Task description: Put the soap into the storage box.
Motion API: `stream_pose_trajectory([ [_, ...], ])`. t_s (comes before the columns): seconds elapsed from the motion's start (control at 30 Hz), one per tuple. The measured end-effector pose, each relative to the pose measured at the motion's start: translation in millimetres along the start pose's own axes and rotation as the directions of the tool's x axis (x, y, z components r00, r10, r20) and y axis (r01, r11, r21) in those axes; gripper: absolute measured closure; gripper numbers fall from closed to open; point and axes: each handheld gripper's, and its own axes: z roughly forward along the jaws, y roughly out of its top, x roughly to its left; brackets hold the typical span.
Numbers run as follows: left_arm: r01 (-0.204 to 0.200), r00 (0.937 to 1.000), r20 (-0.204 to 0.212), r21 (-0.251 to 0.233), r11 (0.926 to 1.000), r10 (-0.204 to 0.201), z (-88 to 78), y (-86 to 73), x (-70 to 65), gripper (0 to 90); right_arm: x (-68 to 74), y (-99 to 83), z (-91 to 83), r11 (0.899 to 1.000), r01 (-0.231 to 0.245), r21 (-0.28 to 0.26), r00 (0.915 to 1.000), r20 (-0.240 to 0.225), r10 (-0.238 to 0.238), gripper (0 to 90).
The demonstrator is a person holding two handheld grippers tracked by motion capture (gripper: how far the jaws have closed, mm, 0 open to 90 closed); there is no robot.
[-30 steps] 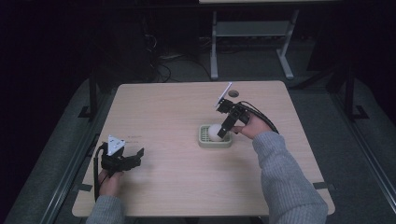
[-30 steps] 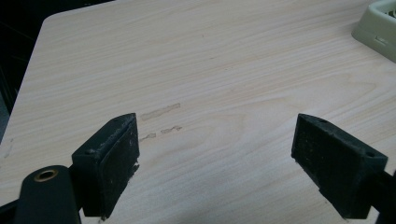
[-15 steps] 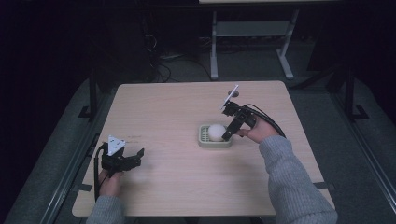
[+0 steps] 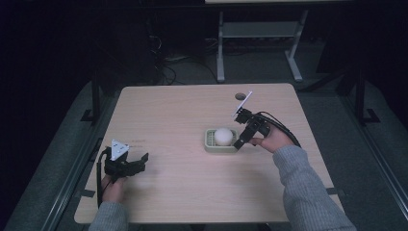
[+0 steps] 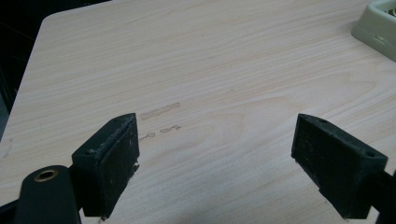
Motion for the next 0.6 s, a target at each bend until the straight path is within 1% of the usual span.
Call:
stream_pose_trajectory([
  [0.1,-0.001,1.0000,0.001,0.000,1.0000,0.001,0.3,-0.1,-0.5,14.8,0.5,-6.7,-0.8,1.000,-0.007,0.000,1.0000,-0.005,0.007,21.6],
  [0.13,-0.001,1.0000,0.002,0.000,1.0000,0.001,0.3,-0.1,-0.7,14.8,0.4,-8.7,-0.8,1.000,-0.003,0.008,1.0000,0.002,0.003,21.6],
  [0.17,-0.005,1.0000,0.003,0.001,1.0000,0.005,0.4,-0.1,-0.7,14.8,1.1,-11.1,-1.5,1.000,-0.006,0.003,1.0000,0.007,0.006,21.6],
  [0.23,-0.007,1.0000,0.001,0.003,1.0000,0.007,0.4,0.0,-1.0,14.8,1.1,-16.0,-2.7,1.000,-0.009,-0.010,1.0000,-0.001,0.009,21.6],
  [0.43,-0.014,0.9999,0.005,0.004,0.9999,0.014,0.6,0.1,-1.6,14.8,1.6,-31.5,-4.7,1.000,-0.022,-0.017,0.9998,0.000,0.022,21.8],
  [0.6,-0.010,0.9999,0.007,0.002,0.9999,0.010,1.2,0.1,-2.7,14.9,3.0,-46.3,-6.6,0.999,-0.029,-0.037,0.9996,-0.004,0.029,22.0],
])
